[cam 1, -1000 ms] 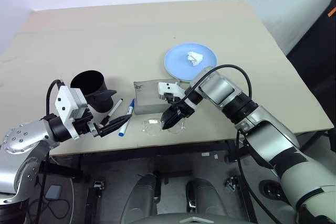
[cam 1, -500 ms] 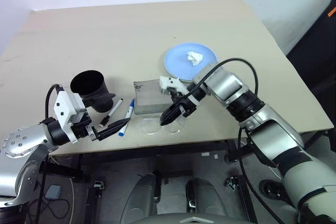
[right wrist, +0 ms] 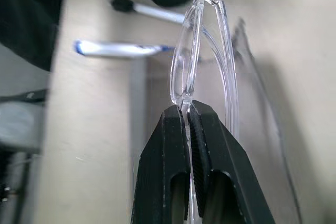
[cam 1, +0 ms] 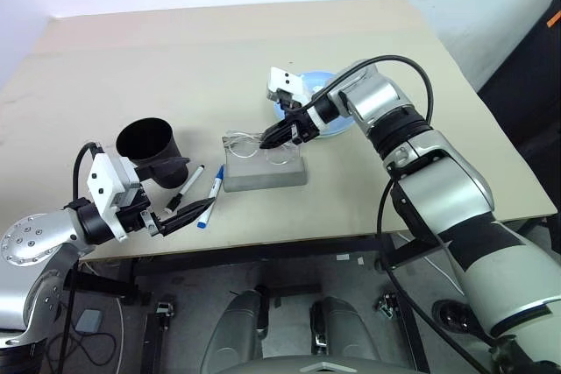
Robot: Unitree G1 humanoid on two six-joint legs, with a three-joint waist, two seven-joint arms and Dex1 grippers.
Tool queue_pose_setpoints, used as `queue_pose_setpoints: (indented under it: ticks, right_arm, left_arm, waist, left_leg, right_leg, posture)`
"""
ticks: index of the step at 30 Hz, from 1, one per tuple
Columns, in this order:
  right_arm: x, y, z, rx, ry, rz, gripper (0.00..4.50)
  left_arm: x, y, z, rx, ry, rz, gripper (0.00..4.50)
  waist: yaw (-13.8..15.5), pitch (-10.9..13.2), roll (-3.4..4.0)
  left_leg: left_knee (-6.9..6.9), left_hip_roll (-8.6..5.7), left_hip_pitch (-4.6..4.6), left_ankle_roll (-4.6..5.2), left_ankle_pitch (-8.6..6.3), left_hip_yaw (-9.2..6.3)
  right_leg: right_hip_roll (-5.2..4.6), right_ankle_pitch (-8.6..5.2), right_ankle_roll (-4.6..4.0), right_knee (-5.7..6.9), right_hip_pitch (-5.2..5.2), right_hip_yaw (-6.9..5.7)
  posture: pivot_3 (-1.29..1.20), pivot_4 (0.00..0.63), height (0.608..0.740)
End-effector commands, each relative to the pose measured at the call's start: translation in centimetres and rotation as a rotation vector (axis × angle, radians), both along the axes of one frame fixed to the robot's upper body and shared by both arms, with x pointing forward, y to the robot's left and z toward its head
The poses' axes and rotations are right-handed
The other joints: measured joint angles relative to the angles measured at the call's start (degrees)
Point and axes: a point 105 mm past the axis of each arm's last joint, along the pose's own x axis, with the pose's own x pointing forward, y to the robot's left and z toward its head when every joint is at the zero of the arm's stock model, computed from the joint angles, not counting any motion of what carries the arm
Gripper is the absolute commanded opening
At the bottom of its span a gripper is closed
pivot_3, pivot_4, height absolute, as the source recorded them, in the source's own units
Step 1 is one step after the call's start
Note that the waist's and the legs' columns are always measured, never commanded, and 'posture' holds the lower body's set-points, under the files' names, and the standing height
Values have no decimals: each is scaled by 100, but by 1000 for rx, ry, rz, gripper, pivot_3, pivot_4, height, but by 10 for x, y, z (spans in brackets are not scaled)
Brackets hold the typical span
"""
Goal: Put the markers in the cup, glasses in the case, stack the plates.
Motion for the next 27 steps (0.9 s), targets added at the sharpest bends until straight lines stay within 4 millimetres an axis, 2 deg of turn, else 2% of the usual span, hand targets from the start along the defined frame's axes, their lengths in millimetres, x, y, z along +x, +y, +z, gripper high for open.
queue_pose_setpoints:
  ticks: [1, 9, 13, 22, 23, 27]
  right_arm:
    - [1, 8, 6, -24, -64, 41, 12]
    - [-7, 9, -12, -100, -24, 111, 12]
    - [-12, 9, -27, -159, -3, 142, 12]
    - [-17, 14, -37, -181, 24, 164, 12]
    - [-17, 14, -37, -180, 25, 160, 582]
    - [-13, 13, -37, -174, 12, 130, 1848]
  left_arm:
    - [-7, -1, 12, 13, -52, -1, 4500]
    - [-13, 7, 4, 18, -37, 23, 4500]
    - [-14, 4, 3, 17, -38, 23, 4500]
    - [-13, 1, 5, 18, -43, 25, 4500]
    - [-13, 1, 5, 19, -42, 25, 4500]
    - [-12, 0, 5, 20, -43, 25, 4500]
  waist:
    - [-11, 0, 0]
    - [-11, 1, 2]
    - [-5, 1, 2]
    - [-5, -1, 0]
    - [-5, -1, 0]
    - [1, 0, 1]
  left_leg:
    - [0, 0, 0, -1, 1, 0]
    - [-4, 0, 4, -7, 4, 0]
    - [-7, 0, 6, -7, 4, 0]
    - [-19, 0, 15, -12, 7, 0]
    - [-22, 0, 17, -13, 7, 0]
    - [-34, 0, 15, -20, 12, 1]
  right_leg:
    - [0, 0, 0, 1, -1, 0]
    - [3, -1, -2, 8, -3, 4]
    - [4, -1, -3, 9, -5, 8]
    - [9, -1, -4, 9, -6, 19]
    - [10, -1, -4, 9, -6, 21]
    - [11, -1, -4, 9, -15, 26]
  posture:
    - [0, 150, 712]
    - [0, 150, 712]
    - [0, 150, 712]
    - [0, 150, 712]
    - [0, 150, 712]
    - [0, 150, 712]
